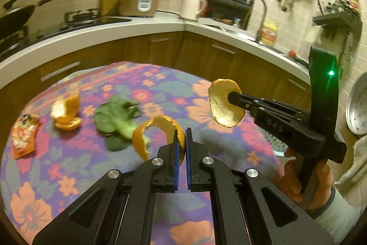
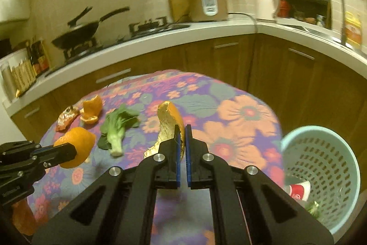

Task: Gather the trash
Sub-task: 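Carry both orange peels over the blue basket and open both tools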

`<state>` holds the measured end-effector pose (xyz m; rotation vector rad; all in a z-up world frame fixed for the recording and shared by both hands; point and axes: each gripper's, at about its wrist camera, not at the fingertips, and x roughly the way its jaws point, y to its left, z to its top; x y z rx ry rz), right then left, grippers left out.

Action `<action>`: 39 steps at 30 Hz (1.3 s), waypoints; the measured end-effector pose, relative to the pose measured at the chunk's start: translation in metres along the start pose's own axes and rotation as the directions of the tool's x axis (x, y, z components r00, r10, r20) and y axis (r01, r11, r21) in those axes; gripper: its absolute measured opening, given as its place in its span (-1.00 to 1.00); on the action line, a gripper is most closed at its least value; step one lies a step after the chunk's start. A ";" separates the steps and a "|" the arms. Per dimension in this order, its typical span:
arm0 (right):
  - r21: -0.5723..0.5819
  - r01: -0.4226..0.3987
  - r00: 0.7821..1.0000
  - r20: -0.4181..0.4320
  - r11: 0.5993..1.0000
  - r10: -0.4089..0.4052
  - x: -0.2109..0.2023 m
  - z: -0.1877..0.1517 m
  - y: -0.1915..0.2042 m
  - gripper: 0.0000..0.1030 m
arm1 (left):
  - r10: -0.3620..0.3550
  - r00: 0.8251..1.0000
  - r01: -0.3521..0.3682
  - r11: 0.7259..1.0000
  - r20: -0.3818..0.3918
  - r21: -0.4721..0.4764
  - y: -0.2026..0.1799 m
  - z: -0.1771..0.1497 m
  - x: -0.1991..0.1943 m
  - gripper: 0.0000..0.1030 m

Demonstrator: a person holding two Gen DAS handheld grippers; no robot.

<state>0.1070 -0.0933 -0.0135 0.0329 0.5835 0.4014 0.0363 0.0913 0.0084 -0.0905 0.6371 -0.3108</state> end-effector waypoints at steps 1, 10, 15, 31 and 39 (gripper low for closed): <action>0.016 0.003 1.000 0.011 1.000 -0.003 -0.007 0.000 -0.008 -0.97 | -0.009 1.000 0.009 1.000 -0.002 0.014 -0.006 0.001 0.003 -0.95; 0.143 0.088 0.994 0.057 0.986 -0.097 -0.046 -0.012 -0.084 -0.97 | -0.096 0.994 0.101 0.990 -0.050 0.100 -0.058 0.018 0.045 -0.95; 0.185 0.149 0.988 0.021 0.971 -0.155 -0.050 -0.024 -0.126 -0.97 | -0.154 0.985 0.164 0.974 -0.081 0.154 -0.099 0.028 0.073 -0.95; 0.352 0.296 0.953 -0.175 0.888 -0.249 -0.029 -0.071 -0.225 -0.97 | -0.277 0.935 0.321 0.927 -0.222 0.193 -0.200 0.036 0.171 -0.95; 0.384 0.325 0.931 -0.293 0.864 -0.220 -0.004 -0.086 -0.247 -0.96 | -0.277 0.920 0.336 0.922 -0.279 0.192 -0.221 0.028 0.204 -0.95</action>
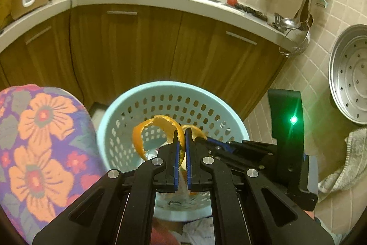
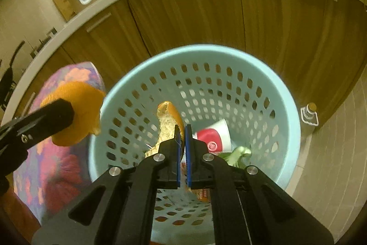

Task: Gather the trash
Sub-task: 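Carry both orange peels over the blue basket and open both tools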

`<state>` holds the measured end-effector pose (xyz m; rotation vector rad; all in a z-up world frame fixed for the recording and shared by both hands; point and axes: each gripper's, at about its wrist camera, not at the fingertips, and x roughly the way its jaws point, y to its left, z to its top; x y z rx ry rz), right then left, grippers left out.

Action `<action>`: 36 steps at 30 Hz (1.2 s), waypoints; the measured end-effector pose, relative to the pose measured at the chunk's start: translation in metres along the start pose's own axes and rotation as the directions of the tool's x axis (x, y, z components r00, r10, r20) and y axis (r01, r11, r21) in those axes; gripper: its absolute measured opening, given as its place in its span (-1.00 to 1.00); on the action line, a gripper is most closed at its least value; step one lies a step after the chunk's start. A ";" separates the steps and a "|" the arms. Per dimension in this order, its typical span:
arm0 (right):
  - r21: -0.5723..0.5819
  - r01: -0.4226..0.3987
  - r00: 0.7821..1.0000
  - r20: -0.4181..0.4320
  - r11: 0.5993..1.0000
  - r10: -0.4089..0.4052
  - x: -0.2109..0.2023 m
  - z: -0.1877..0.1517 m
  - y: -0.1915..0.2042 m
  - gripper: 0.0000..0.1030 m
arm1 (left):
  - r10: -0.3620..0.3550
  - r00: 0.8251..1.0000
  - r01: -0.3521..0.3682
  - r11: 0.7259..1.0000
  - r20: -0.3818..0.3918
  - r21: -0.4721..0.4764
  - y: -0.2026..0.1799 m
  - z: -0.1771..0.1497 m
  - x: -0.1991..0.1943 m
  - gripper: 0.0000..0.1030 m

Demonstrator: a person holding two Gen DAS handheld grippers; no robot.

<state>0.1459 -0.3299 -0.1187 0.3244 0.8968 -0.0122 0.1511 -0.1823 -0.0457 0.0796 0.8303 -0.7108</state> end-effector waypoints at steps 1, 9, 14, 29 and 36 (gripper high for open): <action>0.004 -0.003 1.000 -0.011 1.000 0.003 0.003 -0.001 -0.002 -0.96 | 0.000 1.000 0.000 1.000 -0.003 0.002 -0.001 0.000 0.003 -0.95; 0.028 -0.014 0.999 -0.049 1.000 0.015 0.011 -0.005 -0.014 -0.77 | -0.002 1.000 0.002 1.000 -0.024 0.007 0.000 -0.002 0.012 -0.95; 0.033 -0.022 0.999 -0.037 0.999 0.023 0.004 -0.004 -0.017 -0.75 | 0.002 0.999 -0.002 1.000 -0.035 0.005 0.001 -0.002 0.014 -0.94; -0.006 0.004 1.000 0.021 1.000 -0.004 -0.024 0.001 -0.009 -0.63 | 0.027 1.000 -0.027 0.999 -0.001 -0.017 0.003 -0.006 -0.003 -0.26; -0.026 0.015 0.999 0.047 1.000 -0.013 -0.040 0.001 -0.001 -0.63 | 0.023 0.999 -0.022 0.999 0.037 -0.035 0.004 -0.006 -0.019 -0.06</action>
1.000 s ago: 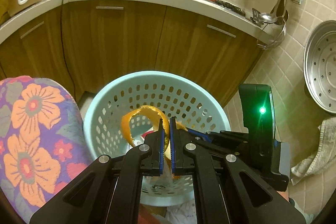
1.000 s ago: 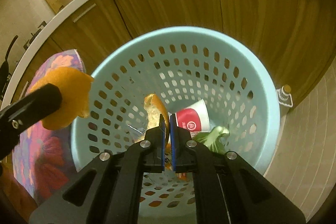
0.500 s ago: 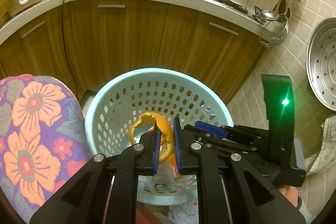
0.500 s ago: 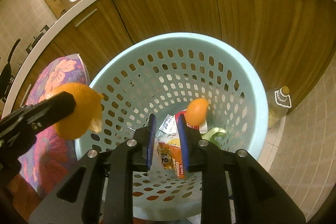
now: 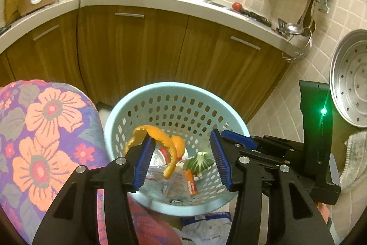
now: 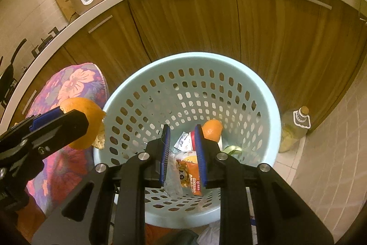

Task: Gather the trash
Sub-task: 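Carry both orange peels over the blue basket and open both tools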

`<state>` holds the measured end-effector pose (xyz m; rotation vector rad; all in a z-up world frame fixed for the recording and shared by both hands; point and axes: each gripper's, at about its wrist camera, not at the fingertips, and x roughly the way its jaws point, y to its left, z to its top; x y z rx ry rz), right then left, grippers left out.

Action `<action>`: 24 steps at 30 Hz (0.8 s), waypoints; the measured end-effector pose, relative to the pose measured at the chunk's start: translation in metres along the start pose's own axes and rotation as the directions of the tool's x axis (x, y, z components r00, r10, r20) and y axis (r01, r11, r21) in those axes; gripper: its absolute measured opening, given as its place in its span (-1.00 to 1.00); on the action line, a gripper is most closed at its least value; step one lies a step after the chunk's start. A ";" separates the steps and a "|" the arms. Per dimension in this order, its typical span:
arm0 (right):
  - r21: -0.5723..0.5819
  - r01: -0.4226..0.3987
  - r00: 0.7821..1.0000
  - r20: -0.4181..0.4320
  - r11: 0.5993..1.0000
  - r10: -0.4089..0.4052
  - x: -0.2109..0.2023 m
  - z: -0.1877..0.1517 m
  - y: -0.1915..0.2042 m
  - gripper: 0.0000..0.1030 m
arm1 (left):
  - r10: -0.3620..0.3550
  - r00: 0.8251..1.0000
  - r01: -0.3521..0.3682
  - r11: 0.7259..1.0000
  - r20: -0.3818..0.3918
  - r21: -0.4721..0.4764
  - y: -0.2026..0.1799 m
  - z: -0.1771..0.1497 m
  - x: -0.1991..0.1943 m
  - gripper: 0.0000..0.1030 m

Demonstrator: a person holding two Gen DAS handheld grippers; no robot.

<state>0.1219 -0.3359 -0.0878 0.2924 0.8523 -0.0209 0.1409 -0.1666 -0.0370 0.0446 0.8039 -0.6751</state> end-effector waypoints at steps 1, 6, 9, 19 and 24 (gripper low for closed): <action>-0.001 0.002 1.000 0.003 1.000 -0.001 -0.002 0.000 0.000 -0.63 | -0.001 1.000 0.001 1.000 0.001 -0.003 0.000 0.000 -0.001 -0.05; -0.002 0.009 1.000 0.010 1.000 -0.009 -0.008 -0.001 0.002 -0.63 | -0.032 0.999 0.032 0.999 0.011 -0.030 0.006 0.002 -0.005 0.12; -0.002 0.016 1.000 0.015 1.000 -0.016 -0.010 -0.001 0.002 -0.63 | -0.058 0.998 0.058 0.997 0.004 -0.051 0.011 0.003 -0.005 0.12; 0.027 0.019 1.000 0.012 0.999 -0.019 -0.008 0.000 -0.006 -0.63 | -0.033 0.991 0.033 0.999 -0.129 -0.002 0.006 -0.004 0.021 0.23; 0.037 0.016 1.000 0.007 0.999 -0.016 -0.004 -0.002 -0.008 -0.63 | -0.005 0.980 0.013 0.999 -0.199 0.038 0.005 -0.008 0.029 0.24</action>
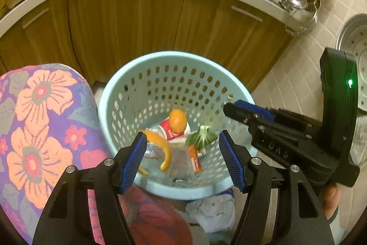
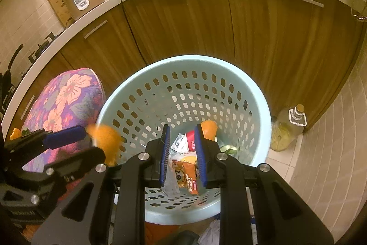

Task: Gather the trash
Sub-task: 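Carry both orange peels over the blue basket and open both tools, then move both open tools back to the table toward the remaining items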

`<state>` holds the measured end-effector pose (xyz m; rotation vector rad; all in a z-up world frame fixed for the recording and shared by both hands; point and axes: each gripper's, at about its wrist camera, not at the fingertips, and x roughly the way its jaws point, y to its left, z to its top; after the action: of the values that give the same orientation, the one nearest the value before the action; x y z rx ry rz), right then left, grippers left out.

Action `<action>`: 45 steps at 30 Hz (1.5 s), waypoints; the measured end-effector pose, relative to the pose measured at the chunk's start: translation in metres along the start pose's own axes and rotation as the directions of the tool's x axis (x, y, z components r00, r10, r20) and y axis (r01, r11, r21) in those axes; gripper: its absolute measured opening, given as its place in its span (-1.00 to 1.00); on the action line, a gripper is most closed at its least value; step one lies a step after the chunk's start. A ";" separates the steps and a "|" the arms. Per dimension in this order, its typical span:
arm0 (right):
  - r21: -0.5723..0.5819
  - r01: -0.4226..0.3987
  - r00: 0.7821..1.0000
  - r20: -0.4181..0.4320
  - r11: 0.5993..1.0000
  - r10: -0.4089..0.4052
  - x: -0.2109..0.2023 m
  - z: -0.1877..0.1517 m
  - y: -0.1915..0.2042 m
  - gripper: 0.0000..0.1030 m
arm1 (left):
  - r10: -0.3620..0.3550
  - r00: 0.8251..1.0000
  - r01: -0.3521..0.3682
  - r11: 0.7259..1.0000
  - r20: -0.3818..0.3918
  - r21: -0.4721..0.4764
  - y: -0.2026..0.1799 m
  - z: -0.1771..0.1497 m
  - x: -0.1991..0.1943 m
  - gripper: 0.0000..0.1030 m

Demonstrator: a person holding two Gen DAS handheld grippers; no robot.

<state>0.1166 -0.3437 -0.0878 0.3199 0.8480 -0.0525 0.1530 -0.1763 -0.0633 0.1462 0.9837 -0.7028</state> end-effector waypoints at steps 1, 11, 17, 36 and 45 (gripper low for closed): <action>0.002 0.001 1.000 0.001 1.000 -0.001 0.000 0.000 0.000 -0.63 | 0.003 1.000 -0.003 1.000 -0.018 0.004 0.000 0.000 0.002 0.27; -0.017 -0.008 1.000 0.026 1.000 0.008 -0.010 0.003 0.007 -0.63 | 0.002 0.997 0.001 0.999 0.072 -0.040 0.013 -0.006 -0.021 0.27; -0.058 -0.029 0.998 0.051 0.998 0.032 -0.024 0.005 0.028 -0.63 | 0.044 0.983 -0.029 0.996 0.178 -0.084 0.022 -0.015 -0.057 0.27; -0.331 -0.160 0.971 0.116 0.930 0.209 -0.062 0.001 0.183 0.00 | 0.364 0.845 -0.252 0.917 0.392 -0.309 0.106 -0.093 -0.211 0.30; -0.455 -0.226 0.963 0.032 0.862 0.269 -0.045 -0.023 0.275 0.00 | 0.553 0.740 -0.372 0.811 0.383 -0.451 0.161 -0.139 -0.270 0.52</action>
<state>0.1174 -0.0787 0.0026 -0.0125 0.6939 0.3645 0.0553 0.1351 0.0448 -0.0991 0.5110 -0.0651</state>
